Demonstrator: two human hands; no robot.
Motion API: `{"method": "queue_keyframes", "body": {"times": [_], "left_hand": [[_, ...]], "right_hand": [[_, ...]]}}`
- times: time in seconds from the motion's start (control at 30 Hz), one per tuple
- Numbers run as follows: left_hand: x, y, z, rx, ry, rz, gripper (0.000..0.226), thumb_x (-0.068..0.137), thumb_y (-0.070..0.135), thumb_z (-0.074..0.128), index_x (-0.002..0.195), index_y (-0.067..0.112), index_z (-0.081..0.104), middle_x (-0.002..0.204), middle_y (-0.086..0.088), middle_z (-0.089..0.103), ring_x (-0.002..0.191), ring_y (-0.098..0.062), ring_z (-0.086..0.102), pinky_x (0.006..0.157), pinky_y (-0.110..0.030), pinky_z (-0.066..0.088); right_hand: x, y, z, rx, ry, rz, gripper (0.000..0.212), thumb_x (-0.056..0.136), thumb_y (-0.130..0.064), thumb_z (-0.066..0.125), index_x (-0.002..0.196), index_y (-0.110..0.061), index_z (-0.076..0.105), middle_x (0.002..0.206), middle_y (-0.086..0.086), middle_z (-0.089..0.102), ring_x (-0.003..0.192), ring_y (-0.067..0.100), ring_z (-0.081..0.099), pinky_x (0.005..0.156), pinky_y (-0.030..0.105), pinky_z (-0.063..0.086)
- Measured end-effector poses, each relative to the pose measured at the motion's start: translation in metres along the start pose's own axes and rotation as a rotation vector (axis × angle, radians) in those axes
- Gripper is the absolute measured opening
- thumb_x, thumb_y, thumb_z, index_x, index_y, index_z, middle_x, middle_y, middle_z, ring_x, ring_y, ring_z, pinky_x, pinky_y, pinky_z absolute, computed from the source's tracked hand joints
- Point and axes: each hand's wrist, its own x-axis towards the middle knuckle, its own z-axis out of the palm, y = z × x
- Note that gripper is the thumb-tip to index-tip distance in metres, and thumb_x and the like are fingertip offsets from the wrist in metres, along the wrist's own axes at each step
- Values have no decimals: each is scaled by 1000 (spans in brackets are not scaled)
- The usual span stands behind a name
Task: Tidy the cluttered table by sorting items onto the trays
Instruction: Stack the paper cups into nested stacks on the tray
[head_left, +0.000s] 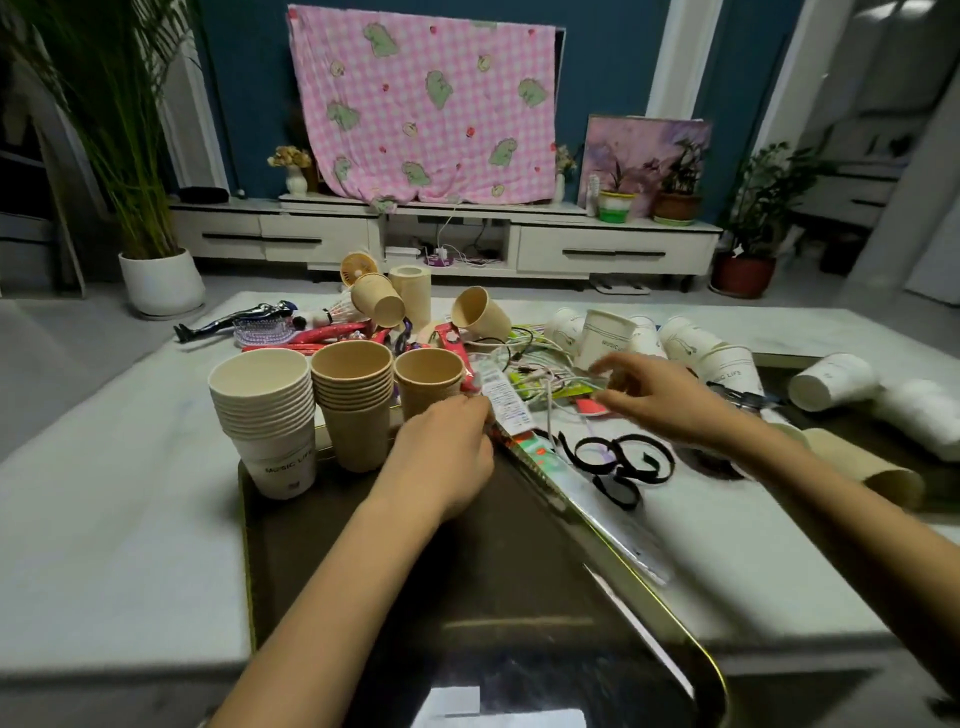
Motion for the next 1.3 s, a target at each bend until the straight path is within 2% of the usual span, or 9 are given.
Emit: {"method": "queue_keyframes", "body": {"times": [0.13, 0.27, 0.37, 0.53, 0.7, 0.93, 1.13, 1.2, 1.3], "left_hand": [[3, 17, 0, -60, -111, -30, 31, 92, 18, 40, 119, 19, 54, 122, -7, 58, 109, -25, 55, 84, -36, 46], [1, 31, -2, -68, -152, -25, 30, 93, 18, 40, 120, 19, 54, 124, -8, 56, 110, -25, 54, 91, -41, 46], [-1, 35, -7, -90, -162, -38, 30, 93, 18, 40, 121, 19, 54, 125, -9, 55, 111, -25, 53, 94, -42, 45], [-2, 33, -21, -121, -114, -54, 31, 93, 15, 39, 119, 18, 55, 124, -10, 56, 111, -26, 52, 94, -42, 45], [-3, 30, -24, -149, -83, -82, 30, 93, 16, 39, 119, 19, 55, 123, -8, 56, 106, -23, 54, 90, -39, 47], [-2, 33, -20, -161, -142, -81, 30, 93, 16, 40, 119, 17, 55, 125, -10, 55, 110, -25, 53, 95, -43, 46], [1, 26, -15, -167, -200, -149, 30, 94, 16, 41, 121, 16, 54, 125, -9, 54, 106, -23, 54, 92, -39, 47], [1, 23, -11, -150, -281, -205, 31, 94, 15, 42, 123, 14, 52, 122, -9, 55, 101, -20, 54, 86, -33, 48], [-2, 18, -8, -120, -401, -274, 32, 94, 14, 44, 125, 11, 49, 120, -9, 55, 98, -18, 54, 79, -27, 45]], "right_hand": [[-38, 55, -41, -123, 207, 149, 36, 79, -2, 64, 114, -9, 59, 105, 13, 58, 83, 16, 49, 75, 24, 37], [-61, 93, -57, -473, 80, 282, 53, 77, -12, 62, 129, -13, 48, 120, 17, 49, 106, 29, 48, 88, 34, 41], [-65, 109, -50, -626, 79, 290, 46, 83, -22, 61, 125, -13, 48, 115, 14, 52, 101, 30, 51, 76, 34, 44], [-66, 123, -46, -636, 248, 290, 22, 89, -13, 51, 111, -11, 52, 107, 11, 59, 88, 32, 57, 60, 34, 39], [-70, 130, -52, -584, 193, 306, 11, 87, -21, 60, 95, -14, 58, 99, 7, 59, 86, 27, 56, 60, 30, 35], [-84, 103, -63, -602, 268, 158, 6, 86, -6, 54, 80, -8, 54, 84, 14, 60, 73, 32, 51, 57, 39, 41], [-86, 31, -77, -374, 384, -121, 3, 86, -9, 59, 89, -9, 58, 79, 4, 61, 67, 21, 52, 56, 34, 45], [-70, 1, -66, -178, 399, -128, 6, 88, -14, 58, 93, -15, 56, 74, -4, 58, 65, 14, 55, 56, 25, 46], [-38, -38, -34, 115, 322, -83, 6, 91, -14, 55, 97, -16, 55, 78, 5, 61, 64, 15, 56, 55, 27, 47]]}}
